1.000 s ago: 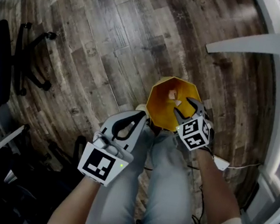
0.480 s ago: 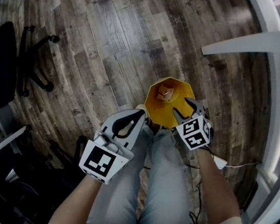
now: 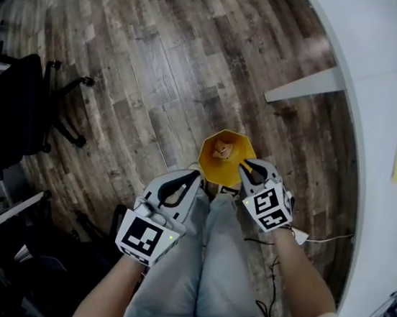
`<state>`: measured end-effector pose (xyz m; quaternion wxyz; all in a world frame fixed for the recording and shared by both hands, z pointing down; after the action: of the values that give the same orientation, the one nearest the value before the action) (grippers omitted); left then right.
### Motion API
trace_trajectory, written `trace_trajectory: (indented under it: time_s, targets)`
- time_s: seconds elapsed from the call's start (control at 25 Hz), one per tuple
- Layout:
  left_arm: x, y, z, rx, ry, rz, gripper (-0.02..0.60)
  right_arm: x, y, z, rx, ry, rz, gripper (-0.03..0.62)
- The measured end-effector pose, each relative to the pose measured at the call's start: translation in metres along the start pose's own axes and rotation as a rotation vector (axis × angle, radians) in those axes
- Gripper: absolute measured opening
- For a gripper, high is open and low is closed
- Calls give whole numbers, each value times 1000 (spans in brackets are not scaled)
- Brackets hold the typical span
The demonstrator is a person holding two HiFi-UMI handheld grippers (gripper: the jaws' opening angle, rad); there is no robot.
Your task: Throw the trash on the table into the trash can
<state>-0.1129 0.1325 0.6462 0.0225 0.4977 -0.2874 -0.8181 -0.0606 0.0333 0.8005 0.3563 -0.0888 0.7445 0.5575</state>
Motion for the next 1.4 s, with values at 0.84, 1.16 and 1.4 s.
trace_trajectory:
  time_s: [0.84,1.16,1.4]
  targets:
    - [150,-95,-69,7,33,-52,0,192,-214,25,30,106,-283,32]
    - [190,-121,-102,-12,78,-57,0,228,-293,28,-14,128,-357,32]
    - [207,-127,-117,-20,63,-49,0,245,-332,28,-41,165,-419,32]
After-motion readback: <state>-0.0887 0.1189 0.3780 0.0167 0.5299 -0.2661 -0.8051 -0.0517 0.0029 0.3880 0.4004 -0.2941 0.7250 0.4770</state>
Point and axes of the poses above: the fingertips, and each gripper's own axes: y forward along the fingers, z to its left, x out of its top, the point moved 1 cm from there along -y, backward along the fingers, and after that the axes turned 2 degrees about -z, right-handed, at the moved point
